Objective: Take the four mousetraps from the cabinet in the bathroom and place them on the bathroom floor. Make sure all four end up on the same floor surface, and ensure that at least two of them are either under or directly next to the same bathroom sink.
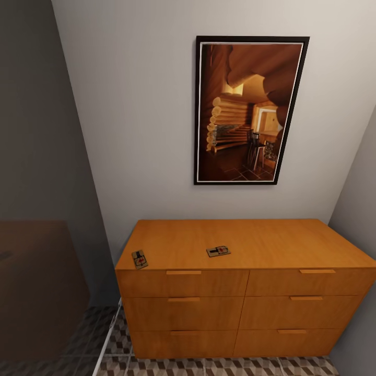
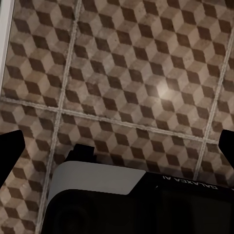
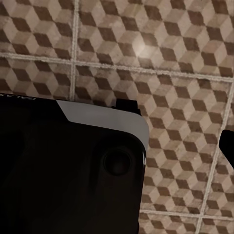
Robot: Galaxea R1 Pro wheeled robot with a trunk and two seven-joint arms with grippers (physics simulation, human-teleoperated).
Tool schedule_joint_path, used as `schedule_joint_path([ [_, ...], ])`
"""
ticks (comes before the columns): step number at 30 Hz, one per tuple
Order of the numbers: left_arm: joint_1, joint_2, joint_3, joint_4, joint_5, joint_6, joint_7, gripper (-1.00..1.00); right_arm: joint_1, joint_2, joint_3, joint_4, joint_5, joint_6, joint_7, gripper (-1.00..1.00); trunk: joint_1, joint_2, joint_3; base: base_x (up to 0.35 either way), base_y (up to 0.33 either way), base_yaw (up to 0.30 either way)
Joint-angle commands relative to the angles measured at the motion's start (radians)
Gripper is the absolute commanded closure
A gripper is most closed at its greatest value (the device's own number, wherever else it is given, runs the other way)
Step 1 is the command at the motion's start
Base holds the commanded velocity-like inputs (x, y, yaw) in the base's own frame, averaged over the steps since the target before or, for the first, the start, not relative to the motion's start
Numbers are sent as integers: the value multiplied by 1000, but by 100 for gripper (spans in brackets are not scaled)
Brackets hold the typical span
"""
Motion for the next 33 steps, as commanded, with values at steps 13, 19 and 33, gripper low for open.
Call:
schedule_joint_path([
  [13,-2,22,-3,-70,-26,9,-5,-100,-1,-9,8,-74,24,11,-5,-100,0,-1,-1,0,0,0],
  [19,-3,34,-3,-214,-26,60,-8,-100,0,-7,8,-254,24,141,-5,-100,0,-1,-1,0,0,0],
  [33,-3,25,-5,-661,-24,260,-14,-100,0,-5,1,-829,18,437,-4,-100,0,-1,-1,0,0,0],
])
